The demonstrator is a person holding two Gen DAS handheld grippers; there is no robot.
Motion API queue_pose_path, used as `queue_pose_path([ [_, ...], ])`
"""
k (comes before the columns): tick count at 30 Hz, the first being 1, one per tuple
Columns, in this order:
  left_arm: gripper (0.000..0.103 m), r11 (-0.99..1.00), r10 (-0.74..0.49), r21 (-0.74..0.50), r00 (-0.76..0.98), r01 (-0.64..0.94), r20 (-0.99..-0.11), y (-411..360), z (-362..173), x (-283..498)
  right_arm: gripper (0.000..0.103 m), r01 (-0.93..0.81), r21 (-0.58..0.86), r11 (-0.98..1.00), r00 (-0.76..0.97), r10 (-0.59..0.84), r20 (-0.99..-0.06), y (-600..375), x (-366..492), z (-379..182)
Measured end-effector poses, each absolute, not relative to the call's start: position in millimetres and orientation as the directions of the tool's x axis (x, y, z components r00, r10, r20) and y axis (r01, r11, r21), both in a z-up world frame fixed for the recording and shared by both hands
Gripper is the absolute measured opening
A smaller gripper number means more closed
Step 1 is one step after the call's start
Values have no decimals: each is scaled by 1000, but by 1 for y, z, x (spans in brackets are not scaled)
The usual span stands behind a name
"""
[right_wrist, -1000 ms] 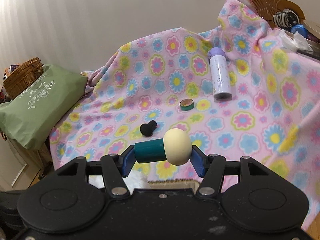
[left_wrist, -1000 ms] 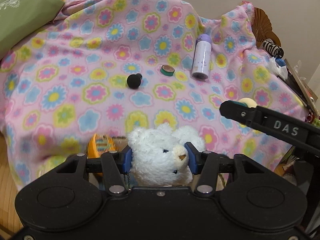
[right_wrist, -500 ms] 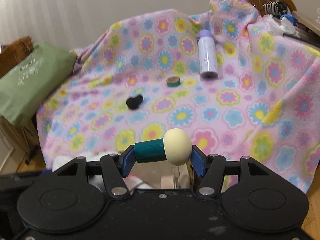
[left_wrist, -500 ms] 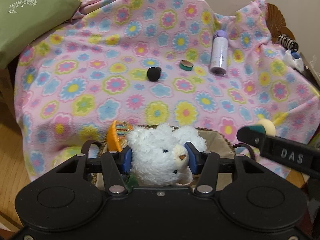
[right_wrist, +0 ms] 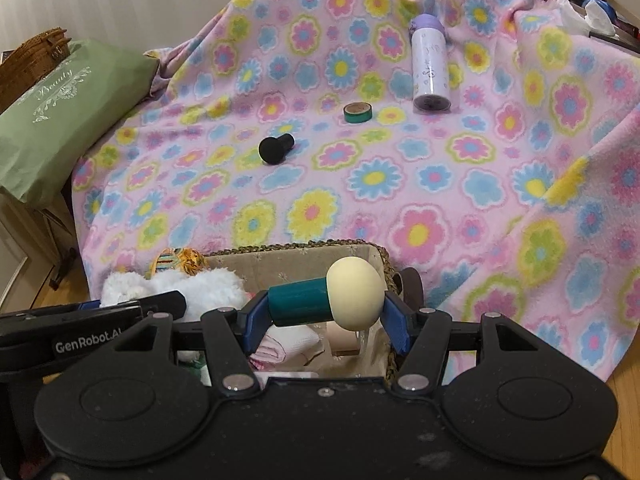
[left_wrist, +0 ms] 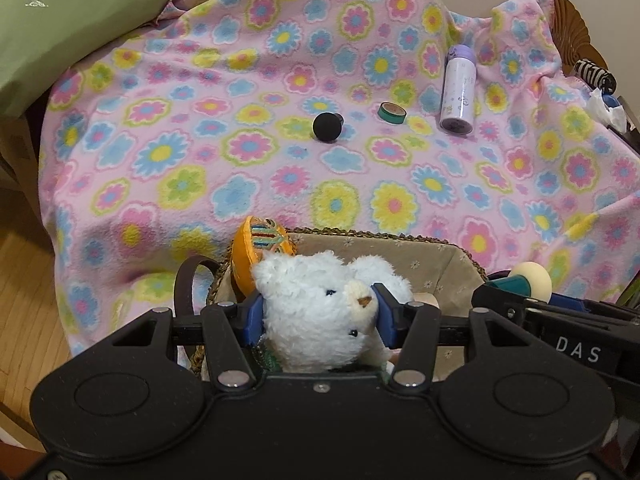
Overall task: Organize soft objects
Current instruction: 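Carry the white bear and teal brush over the woven basket, then open the left tool dropping the bear while the right tool releases the brush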
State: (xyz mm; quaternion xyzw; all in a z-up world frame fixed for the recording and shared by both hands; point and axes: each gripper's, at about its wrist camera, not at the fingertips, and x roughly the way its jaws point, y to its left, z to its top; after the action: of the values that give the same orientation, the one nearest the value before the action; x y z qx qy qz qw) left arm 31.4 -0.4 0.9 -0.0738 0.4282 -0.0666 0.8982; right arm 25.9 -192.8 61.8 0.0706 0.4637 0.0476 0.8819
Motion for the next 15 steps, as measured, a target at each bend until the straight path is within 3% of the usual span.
queue_pose_path([
  [15, 55, 979, -186, -199, 606, 47, -773, 3, -2, 31, 59, -36, 174, 984, 536, 166, -828, -191, 26, 58],
])
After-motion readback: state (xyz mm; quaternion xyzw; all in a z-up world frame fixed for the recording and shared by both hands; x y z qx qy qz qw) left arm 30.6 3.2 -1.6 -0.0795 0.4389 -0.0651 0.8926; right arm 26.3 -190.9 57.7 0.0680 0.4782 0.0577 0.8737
